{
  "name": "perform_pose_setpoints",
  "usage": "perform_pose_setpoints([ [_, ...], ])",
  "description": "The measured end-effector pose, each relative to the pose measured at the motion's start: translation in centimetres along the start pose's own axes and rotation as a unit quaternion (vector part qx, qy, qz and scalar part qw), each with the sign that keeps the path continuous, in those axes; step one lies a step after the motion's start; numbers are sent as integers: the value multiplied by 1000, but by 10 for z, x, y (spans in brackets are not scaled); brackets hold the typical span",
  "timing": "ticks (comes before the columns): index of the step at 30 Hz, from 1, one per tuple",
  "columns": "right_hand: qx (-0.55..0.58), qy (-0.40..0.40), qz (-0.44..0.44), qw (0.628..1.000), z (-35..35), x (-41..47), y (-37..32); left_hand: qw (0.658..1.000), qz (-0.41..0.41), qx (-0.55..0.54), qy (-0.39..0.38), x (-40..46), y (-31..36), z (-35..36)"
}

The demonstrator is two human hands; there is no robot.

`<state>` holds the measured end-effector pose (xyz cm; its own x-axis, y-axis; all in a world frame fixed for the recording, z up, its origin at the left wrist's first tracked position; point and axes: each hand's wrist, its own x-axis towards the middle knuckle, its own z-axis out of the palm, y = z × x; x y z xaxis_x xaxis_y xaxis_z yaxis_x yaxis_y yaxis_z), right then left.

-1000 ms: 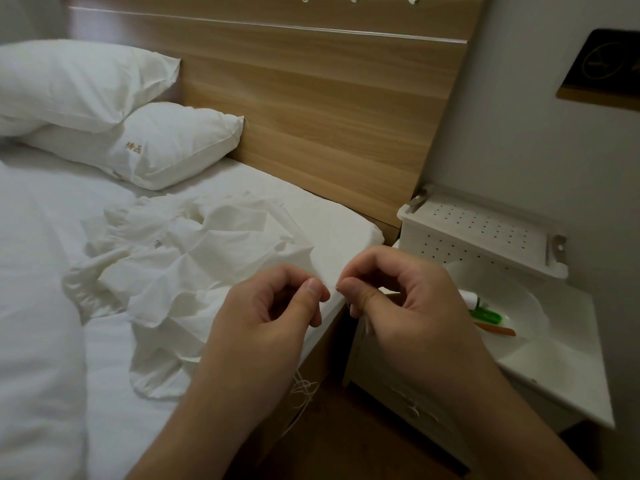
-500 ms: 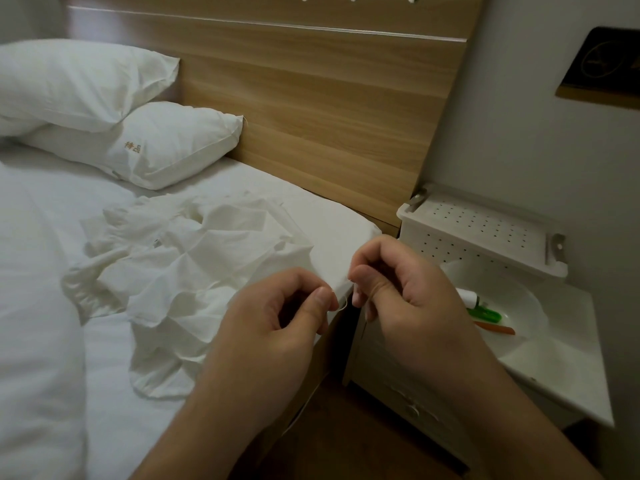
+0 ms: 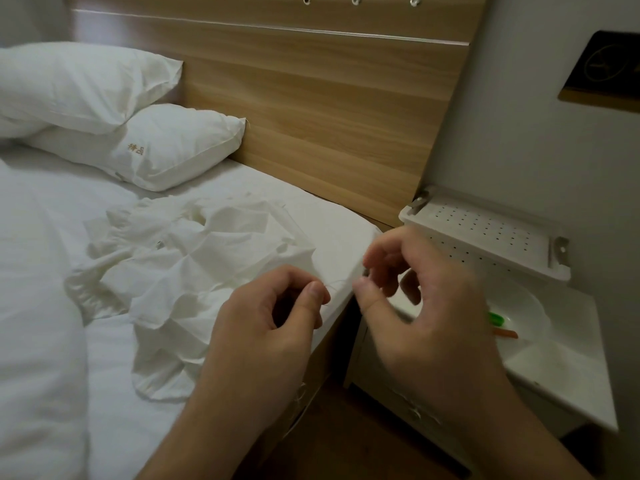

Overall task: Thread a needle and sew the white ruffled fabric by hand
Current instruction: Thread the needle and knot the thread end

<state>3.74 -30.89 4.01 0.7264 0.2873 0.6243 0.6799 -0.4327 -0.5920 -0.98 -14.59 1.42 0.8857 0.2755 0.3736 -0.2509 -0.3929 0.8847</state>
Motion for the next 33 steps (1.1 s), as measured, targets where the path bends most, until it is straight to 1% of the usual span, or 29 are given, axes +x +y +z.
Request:
perform_pose_setpoints([
  [3,-6,-37,6,999,5,-3,-7,1000,10,13,2,0,0,0],
  [9,-2,-53,41,998,13,-5,-5,999,27,30,6,0,-1,1],
  [13,-3,-44,46,998,15,-5,-1,998,38,53,9,-1,-1,1],
  [19,-42,-25,11,999,15,-5,3,995,57,77,14,-2,-1,2],
  [23,-51,-34,21,998,16,-5,2,994,69,88,16,-3,-3,2],
  [26,-46,-60,64,995,17,-4,3,987,98,126,36,-2,-4,3],
  [29,12,-93,148,984,17,-3,2,979,117,162,42,-2,-3,4],
  [31,56,-108,196,973,16,-2,3,978,121,166,46,-2,-4,4],
  [33,95,-106,229,963,17,-2,5,982,112,145,52,-3,-5,4],
])
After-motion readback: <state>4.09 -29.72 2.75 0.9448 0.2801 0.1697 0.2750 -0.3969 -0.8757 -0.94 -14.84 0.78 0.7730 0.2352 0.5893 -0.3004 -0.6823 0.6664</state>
